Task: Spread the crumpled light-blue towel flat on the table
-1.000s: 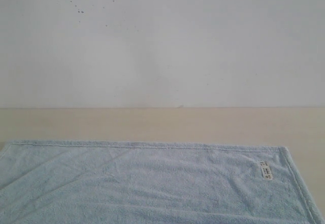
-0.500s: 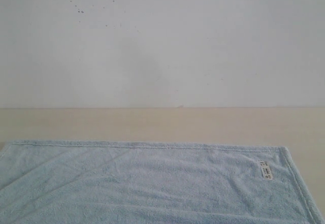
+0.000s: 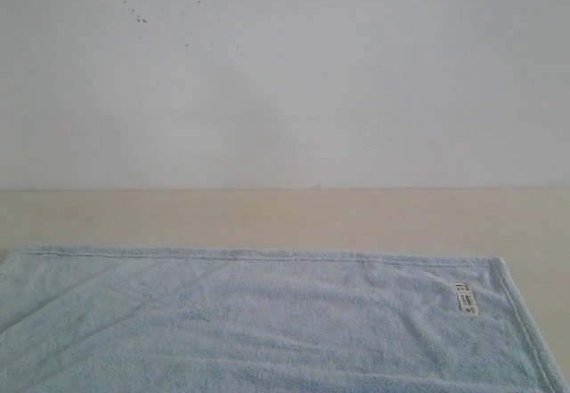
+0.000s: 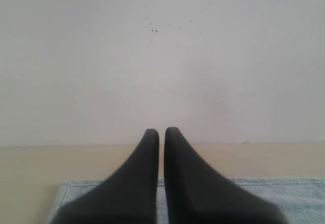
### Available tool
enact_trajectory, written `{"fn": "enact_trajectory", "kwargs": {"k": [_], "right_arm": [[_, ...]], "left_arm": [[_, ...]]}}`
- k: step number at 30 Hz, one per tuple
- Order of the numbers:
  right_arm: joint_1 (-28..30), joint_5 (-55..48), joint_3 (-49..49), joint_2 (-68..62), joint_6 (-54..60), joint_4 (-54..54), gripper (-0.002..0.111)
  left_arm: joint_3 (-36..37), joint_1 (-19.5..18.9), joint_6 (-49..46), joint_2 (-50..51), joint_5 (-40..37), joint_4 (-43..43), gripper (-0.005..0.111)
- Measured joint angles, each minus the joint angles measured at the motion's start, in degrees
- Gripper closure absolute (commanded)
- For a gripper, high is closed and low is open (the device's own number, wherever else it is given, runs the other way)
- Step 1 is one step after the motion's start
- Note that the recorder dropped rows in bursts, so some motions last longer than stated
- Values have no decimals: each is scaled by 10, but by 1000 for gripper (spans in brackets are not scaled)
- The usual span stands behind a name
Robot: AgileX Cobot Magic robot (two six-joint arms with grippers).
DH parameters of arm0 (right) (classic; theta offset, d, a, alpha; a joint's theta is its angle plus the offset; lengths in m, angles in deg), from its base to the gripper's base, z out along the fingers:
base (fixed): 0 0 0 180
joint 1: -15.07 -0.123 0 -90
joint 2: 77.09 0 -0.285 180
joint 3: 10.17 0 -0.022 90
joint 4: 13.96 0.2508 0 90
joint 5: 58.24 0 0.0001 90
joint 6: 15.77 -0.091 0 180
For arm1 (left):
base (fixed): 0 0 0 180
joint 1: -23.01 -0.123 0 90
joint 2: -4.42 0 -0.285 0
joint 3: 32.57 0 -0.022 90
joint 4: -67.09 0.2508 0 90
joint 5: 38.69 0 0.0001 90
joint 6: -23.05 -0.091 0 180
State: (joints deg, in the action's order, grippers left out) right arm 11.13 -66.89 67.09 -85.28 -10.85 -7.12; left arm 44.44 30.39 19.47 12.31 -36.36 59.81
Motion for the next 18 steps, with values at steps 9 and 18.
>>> {"fn": "enact_trajectory", "kwargs": {"k": [9,18], "right_arm": [[0,0,0,0,0,0,109],[0,0,0,0,0,0,109]], "left_arm": [[0,0,24,0,0,21,103],[0,0,25,0,0,21,103]]}}
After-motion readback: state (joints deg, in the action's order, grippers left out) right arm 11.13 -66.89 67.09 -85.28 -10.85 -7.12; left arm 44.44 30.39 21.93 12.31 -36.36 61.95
